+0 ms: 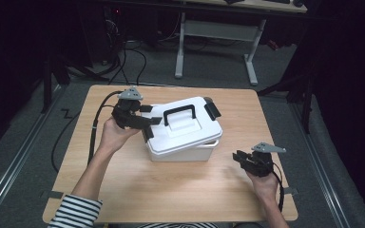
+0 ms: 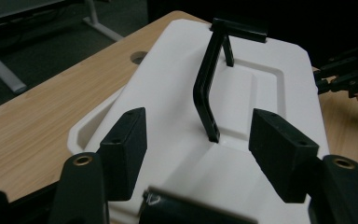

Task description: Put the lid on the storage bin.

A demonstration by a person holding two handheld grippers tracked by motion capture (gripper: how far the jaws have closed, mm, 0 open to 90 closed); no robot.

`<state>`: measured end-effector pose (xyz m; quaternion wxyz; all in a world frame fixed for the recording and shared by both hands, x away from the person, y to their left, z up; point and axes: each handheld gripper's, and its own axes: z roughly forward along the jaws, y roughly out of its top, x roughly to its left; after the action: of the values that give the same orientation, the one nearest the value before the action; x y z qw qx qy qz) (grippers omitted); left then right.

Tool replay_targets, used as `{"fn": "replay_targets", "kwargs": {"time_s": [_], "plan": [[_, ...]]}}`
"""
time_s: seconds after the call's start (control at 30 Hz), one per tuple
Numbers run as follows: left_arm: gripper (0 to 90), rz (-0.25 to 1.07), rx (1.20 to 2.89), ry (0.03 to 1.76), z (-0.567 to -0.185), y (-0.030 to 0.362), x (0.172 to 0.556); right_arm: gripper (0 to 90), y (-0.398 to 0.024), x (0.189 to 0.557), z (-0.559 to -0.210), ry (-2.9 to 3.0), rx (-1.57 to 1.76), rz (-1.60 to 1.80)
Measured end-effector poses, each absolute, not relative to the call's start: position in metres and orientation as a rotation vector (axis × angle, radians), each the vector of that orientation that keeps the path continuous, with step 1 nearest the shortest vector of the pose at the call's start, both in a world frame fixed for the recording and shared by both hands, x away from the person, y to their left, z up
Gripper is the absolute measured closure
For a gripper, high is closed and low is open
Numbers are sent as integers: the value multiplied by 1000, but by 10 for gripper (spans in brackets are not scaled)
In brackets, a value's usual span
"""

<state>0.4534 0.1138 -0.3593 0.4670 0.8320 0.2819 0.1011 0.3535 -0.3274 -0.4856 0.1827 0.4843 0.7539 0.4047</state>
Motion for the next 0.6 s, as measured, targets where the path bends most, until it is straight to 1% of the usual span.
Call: {"fn": "replay_targets", "kwargs": {"time_s": [0.17, 0.3, 0.43, 0.6], "plan": [[380, 319, 2018, 818, -364, 129, 437, 856, -324, 367, -468, 2163, 1351, 1202], [390, 316, 1978, 932, -372, 141, 427, 891, -319, 377, -455, 2164, 1309, 1220], [399, 326, 1949, 1042, -381, 149, 416, 900, -313, 386, -442, 2155, 1274, 1225], [403, 353, 1958, 1098, -392, 148, 403, 900, -306, 401, -430, 2142, 1256, 1233]]}}
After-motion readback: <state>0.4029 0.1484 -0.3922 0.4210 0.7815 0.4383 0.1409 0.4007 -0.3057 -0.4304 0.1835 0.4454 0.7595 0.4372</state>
